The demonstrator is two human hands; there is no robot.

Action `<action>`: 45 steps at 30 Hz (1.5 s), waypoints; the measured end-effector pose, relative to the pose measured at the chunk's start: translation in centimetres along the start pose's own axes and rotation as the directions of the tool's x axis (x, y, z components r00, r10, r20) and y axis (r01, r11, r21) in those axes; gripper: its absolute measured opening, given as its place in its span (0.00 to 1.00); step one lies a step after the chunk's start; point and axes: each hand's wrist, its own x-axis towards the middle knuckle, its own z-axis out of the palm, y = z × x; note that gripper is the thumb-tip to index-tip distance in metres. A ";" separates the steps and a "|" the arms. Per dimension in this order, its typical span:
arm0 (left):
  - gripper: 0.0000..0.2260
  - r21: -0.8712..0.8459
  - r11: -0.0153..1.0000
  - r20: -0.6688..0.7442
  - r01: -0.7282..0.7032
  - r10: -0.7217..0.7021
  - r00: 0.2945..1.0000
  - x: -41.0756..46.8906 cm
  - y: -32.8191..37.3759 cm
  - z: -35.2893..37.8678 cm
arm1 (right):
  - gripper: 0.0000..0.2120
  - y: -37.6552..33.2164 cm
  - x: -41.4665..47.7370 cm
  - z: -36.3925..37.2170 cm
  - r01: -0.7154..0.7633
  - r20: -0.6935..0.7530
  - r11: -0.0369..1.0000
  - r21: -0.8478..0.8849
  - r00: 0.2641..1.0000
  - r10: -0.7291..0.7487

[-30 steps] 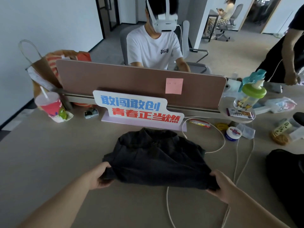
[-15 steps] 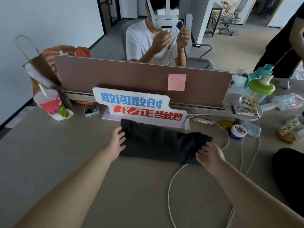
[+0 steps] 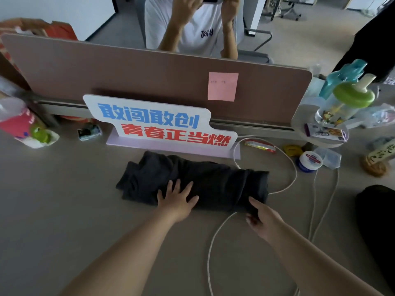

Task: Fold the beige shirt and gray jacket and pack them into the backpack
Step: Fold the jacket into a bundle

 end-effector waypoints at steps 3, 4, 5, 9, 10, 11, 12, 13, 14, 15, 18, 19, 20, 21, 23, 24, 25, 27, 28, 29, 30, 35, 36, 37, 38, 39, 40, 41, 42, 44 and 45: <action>0.29 0.035 0.999 0.082 -0.003 0.001 0.997 0.2 -0.4 -0.1 | 0.06 -0.3 -0.5 1.1 0.010 0.036 0.987 0.160 0.999 -0.017; 0.29 0.024 1.000 0.131 -0.011 0.008 0.991 0.1 -0.4 -0.8 | 0.07 -0.6 -1.0 1.7 0.048 0.013 0.988 0.144 0.999 -0.051; 0.30 -0.025 1.000 0.182 -0.020 0.024 0.983 -0.1 -0.5 -1.7 | 0.08 -0.9 -1.6 2.5 0.108 -0.017 0.989 0.098 0.994 -0.107; 0.25 -0.630 0.774 0.195 0.069 0.071 0.978 -1.7 -2.3 -6.0 | 0.10 -2.1 -6.9 7.2 0.441 0.053 0.884 -0.157 0.897 -0.438; 0.23 -0.695 0.715 0.156 0.076 0.047 0.987 -2.3 -3.0 -6.6 | 0.09 -1.9 -8.4 8.7 0.528 0.107 0.827 -0.190 0.849 -0.518; 0.23 -0.730 0.678 0.139 0.092 0.015 0.990 -2.7 -3.7 -6.9 | 0.09 -1.5 -9.9 10.3 0.613 0.167 0.760 -0.218 0.790 -0.589; 0.24 -0.773 0.624 0.141 0.119 -0.013 0.990 -3.0 -4.4 -7.1 | 0.08 -0.9 -11.3 11.7 0.692 0.236 0.678 -0.249 0.722 -0.650; 0.26 -0.843 0.508 0.179 0.175 -0.041 0.983 -3.3 -5.1 -7.3 | 0.09 0.0 -12.3 13.3 0.760 0.312 0.591 -0.271 0.650 -0.693; 0.29 -0.913 0.337 0.223 0.229 -0.058 0.973 -3.3 -6.0 -7.5 | 0.10 1.0 -12.7 14.8 0.808 0.396 0.510 -0.296 0.589 -0.704; 0.32 -0.961 0.138 0.231 0.238 -0.066 0.971 -3.0 -7.2 -7.6 | 0.13 2.2 -12.8 16.1 0.848 0.505 0.400 -0.347 0.528 -0.683; 0.31 -0.940 -0.310 0.209 0.141 -0.199 0.957 -2.7 -11.0 -8.5 | 0.31 6.0 -11.1 18.7 0.842 0.851 -0.227 -0.490 0.405 -0.333; 0.30 -0.942 -0.302 0.226 0.143 -0.260 0.939 -2.8 -11.9 -8.8 | 0.33 6.8 -10.5 18.9 0.798 0.873 -0.355 -0.487 0.435 -0.221; 0.30 -0.962 -0.208 0.239 0.178 -0.325 0.915 -3.0 -12.5 -9.0 | 0.34 7.3 -10.0 19.0 0.770 0.869 -0.408 -0.490 0.466 -0.165; 0.29 -0.972 -0.082 0.236 0.222 -0.375 0.896 -3.1 -12.7 -9.1 | 0.33 7.5 -9.8 19.1 0.771 0.866 -0.401 -0.495 0.474 -0.157; 0.26 -0.958 0.180 0.122 0.224 -0.451 0.884 -2.6 -12.6 -9.0 | 0.31 7.1 -9.6 19.3 0.806 0.864 -0.312 -0.504 0.475 -0.169; 0.26 -0.935 0.299 0.032 0.189 -0.462 0.886 -2.1 -12.5 -9.0 | 0.29 6.7 -9.5 19.5 0.824 0.870 -0.278 -0.493 0.465 -0.163; 0.27 -0.908 0.391 -0.052 0.149 -0.458 0.888 -1.5 -12.3 -9.1 | 0.28 6.3 -9.4 19.6 0.842 0.876 -0.244 -0.481 0.454 -0.163; 0.26 -0.862 0.494 -0.161 0.115 -0.481 0.862 -0.7 -11.9 -9.4 | 0.24 5.7 -8.9 19.6 0.859 0.858 -0.152 -0.489 0.443 -0.262; 0.25 -0.848 0.513 -0.184 0.132 -0.519 0.834 -0.4 -11.8 -9.7 | 0.21 5.5 -8.4 19.7 0.854 0.816 -0.128 -0.504 0.422 -0.396; 0.26 -0.826 0.540 -0.210 0.164 -0.564 0.799 -0.2 -11.7 -9.9 | 0.18 5.2 -8.0 19.7 0.827 0.732 -0.130 -0.547 0.396 -0.555; 0.29 -0.780 0.588 -0.236 0.213 -0.592 0.771 0.0 -11.7 -10.1 | 0.18 4.8 -7.4 19.7 0.776 0.613 -0.090 -0.624 0.415 -0.673; 0.22 -0.645 0.693 -0.070 0.322 -0.473 0.878 1.6 -11.5 -9.6 | 0.29 3.0 -4.4 19.2 0.221 0.175 0.782 -0.583 0.974 -0.145; 0.22 -0.669 0.664 -0.018 0.333 -0.463 0.886 1.9 -11.3 -9.5 | 0.26 3.0 -3.8 19.0 0.158 0.192 0.837 -0.523 0.979 -0.065; 0.25 -0.691 0.638 0.018 0.339 -0.454 0.891 2.1 -11.2 -9.6 | 0.23 2.9 -3.4 18.7 0.150 0.212 0.847 -0.510 0.976 -0.046; 0.27 -0.703 0.624 0.047 0.341 -0.437 0.898 2.3 -11.2 -9.8 | 0.21 2.9 -3.0 18.4 0.160 0.225 0.844 -0.512 0.973 -0.048; 0.29 -0.716 0.611 0.073 0.338 -0.416 0.907 2.4 -11.2 -9.9 | 0.20 2.8 -2.9 18.1 0.164 0.234 0.848 -0.504 0.971 -0.048; 0.29 -0.734 0.584 0.118 0.346 -0.392 0.912 2.5 -11.4 -10.1 | 0.18 2.7 -2.8 17.8 0.157 0.250 0.859 -0.488 0.968 -0.035; 0.31 -0.758 0.542 0.181 0.362 -0.358 0.916 2.5 -11.5 -10.2 | 0.17 2.5 -3.1 17.5 0.137 0.268 0.873 -0.467 0.963 -0.008; 0.33 -0.776 0.493 0.261 0.393 -0.316 0.912 2.3 -11.5 -10.3 | 0.16 2.3 -3.3 17.2 0.109 0.290 0.889 -0.445 0.957 0.028; 0.32 -0.787 0.408 0.420 0.463 -0.195 0.886 1.5 -10.8 -10.5 | 0.15 1.8 -4.2 16.3 0.025 0.346 0.921 -0.388 0.930 0.121; 0.30 -0.791 0.382 0.471 0.479 -0.121 0.874 1.0 -10.2 -10.4 | 0.16 1.7 -4.6 15.9 -0.008 0.375 0.934 -0.357 0.915 0.151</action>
